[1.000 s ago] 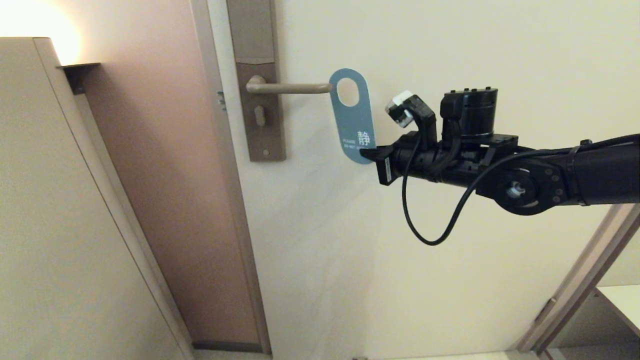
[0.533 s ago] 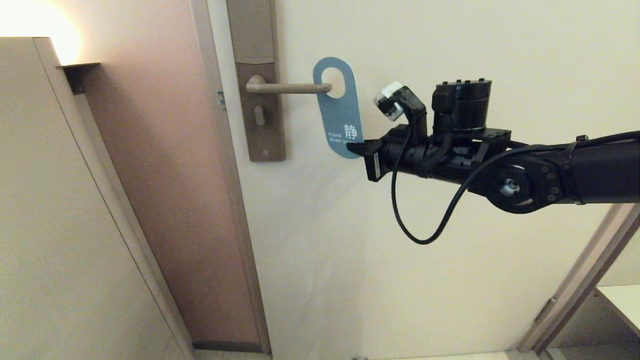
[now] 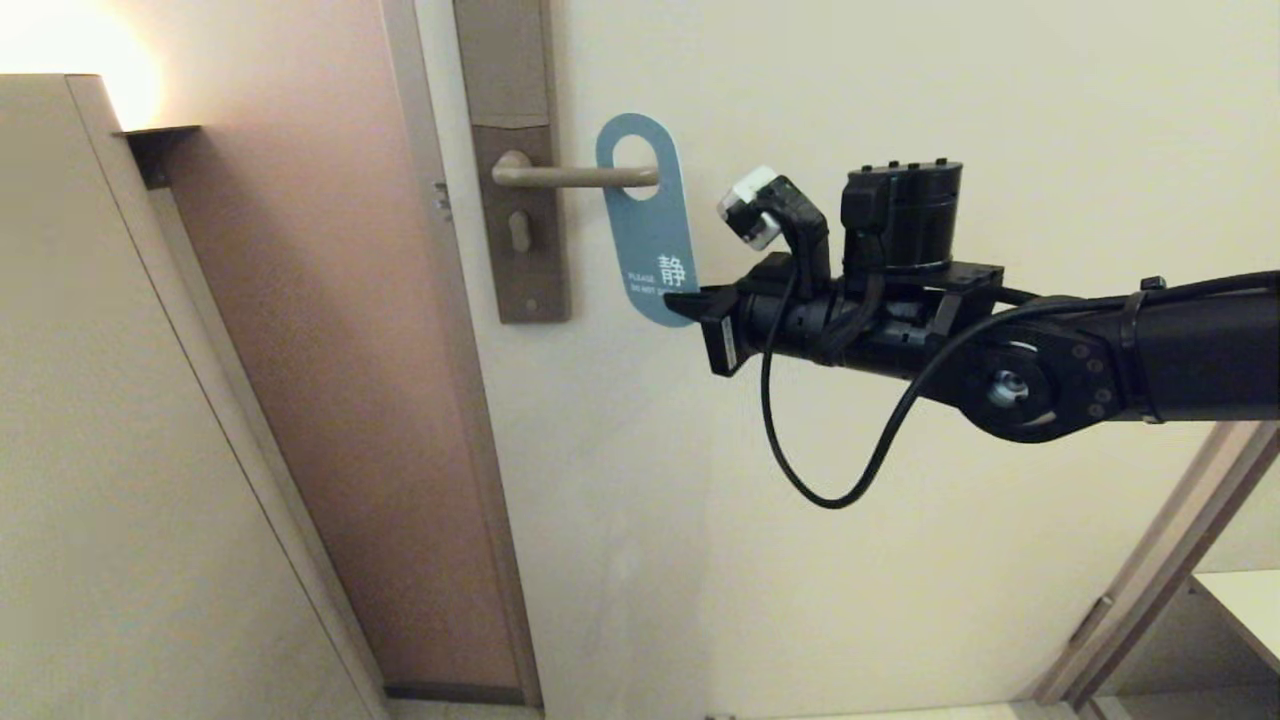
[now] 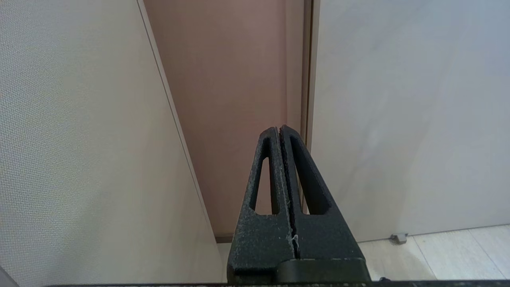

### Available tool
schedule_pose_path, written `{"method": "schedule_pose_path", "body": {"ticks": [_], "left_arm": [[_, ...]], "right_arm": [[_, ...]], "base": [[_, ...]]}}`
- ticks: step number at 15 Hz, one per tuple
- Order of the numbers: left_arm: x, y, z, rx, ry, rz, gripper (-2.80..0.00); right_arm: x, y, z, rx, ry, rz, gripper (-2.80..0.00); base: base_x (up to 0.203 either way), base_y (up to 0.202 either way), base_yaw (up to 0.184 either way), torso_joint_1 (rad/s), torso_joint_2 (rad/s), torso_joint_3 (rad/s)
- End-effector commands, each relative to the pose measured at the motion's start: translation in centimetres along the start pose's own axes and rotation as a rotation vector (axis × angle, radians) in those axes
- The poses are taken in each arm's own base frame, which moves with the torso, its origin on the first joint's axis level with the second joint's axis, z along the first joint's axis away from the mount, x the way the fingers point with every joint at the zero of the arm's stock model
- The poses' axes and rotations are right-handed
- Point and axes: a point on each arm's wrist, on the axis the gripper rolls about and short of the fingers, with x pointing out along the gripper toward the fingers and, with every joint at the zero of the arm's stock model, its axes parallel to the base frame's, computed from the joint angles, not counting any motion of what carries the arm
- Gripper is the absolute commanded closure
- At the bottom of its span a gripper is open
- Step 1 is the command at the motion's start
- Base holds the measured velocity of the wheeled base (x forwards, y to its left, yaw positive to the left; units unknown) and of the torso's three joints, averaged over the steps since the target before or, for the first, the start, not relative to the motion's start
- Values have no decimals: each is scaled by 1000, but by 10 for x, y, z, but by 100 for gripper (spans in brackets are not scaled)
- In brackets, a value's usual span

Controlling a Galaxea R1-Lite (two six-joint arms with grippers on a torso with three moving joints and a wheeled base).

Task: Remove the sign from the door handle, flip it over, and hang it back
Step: Hang the sign back with the other side facing out

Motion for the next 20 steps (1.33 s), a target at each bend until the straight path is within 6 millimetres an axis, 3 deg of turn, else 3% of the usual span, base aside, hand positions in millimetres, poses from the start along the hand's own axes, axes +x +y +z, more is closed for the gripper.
{"method": "schedule_pose_path", "body": {"ticks": [1, 7, 13, 20], "left_arm": [[0, 0, 0, 0, 1, -2, 0], [0, 0, 0, 0, 1, -1, 0], [0, 0, 0, 0, 1, 1, 0], [0, 0, 0, 0, 1, 1, 0]], "right_arm": [[1, 6, 2, -5, -7, 16, 0], [7, 31, 8, -30, -28, 76, 0], [8, 37, 10, -55, -37, 88, 0], [15, 58, 14, -112, -91, 156, 0]], "base": [[0, 0, 0, 0, 0, 0], [0, 0, 0, 0, 0, 0], [0, 0, 0, 0, 0, 0], [0, 0, 0, 0, 0, 0]]}}
